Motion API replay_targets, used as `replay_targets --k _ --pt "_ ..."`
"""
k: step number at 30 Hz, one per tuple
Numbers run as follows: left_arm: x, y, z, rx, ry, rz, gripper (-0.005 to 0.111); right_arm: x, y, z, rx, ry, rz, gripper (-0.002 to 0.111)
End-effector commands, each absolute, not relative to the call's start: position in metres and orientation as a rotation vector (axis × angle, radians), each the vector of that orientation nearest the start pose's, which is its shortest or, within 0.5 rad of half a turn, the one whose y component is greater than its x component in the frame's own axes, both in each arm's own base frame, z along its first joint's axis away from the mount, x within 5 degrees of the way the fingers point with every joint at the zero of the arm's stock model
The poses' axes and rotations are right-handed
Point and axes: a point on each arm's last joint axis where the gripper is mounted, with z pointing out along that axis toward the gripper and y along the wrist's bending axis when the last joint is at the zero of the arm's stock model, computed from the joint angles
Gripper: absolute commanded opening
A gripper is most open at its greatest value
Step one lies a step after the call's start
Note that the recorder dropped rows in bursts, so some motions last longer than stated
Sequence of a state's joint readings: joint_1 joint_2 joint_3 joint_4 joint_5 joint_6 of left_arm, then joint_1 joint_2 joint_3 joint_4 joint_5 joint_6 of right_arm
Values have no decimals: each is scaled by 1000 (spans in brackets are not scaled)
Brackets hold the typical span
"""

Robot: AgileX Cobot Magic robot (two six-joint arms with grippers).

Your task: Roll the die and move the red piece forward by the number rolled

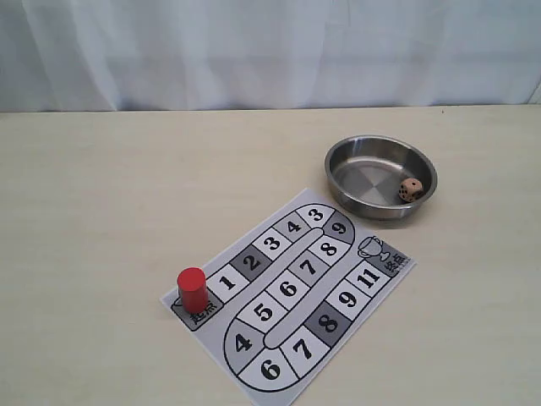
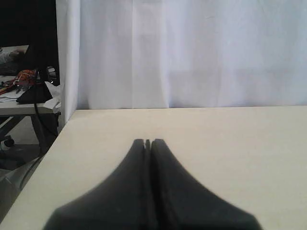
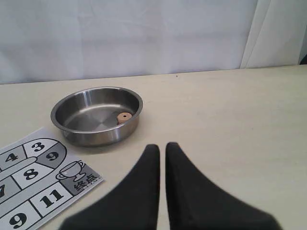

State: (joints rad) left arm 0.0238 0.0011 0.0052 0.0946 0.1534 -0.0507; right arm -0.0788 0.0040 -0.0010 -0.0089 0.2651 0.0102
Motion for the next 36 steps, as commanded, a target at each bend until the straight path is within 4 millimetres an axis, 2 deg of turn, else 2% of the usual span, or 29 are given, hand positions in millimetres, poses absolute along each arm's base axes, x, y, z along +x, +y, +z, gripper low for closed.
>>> replay_targets --k 1,10,22,25,32,36 --pt "56 3 200 3 1627 60 0 55 -5 189 72 1746 -61 4" --pt "56 3 200 3 1627 60 0 55 -5 191 71 1726 -60 4" --pt "56 3 200 3 1625 60 0 55 -4 219 38 1416 -85 4" --pt "56 3 200 3 1625 60 0 55 -4 222 36 1411 -87 4" --pt "56 3 200 3 1625 60 0 46 -4 255 48 1414 -76 4" --pt "56 3 200 3 1625 60 0 37 -3 282 48 1384 -77 4"
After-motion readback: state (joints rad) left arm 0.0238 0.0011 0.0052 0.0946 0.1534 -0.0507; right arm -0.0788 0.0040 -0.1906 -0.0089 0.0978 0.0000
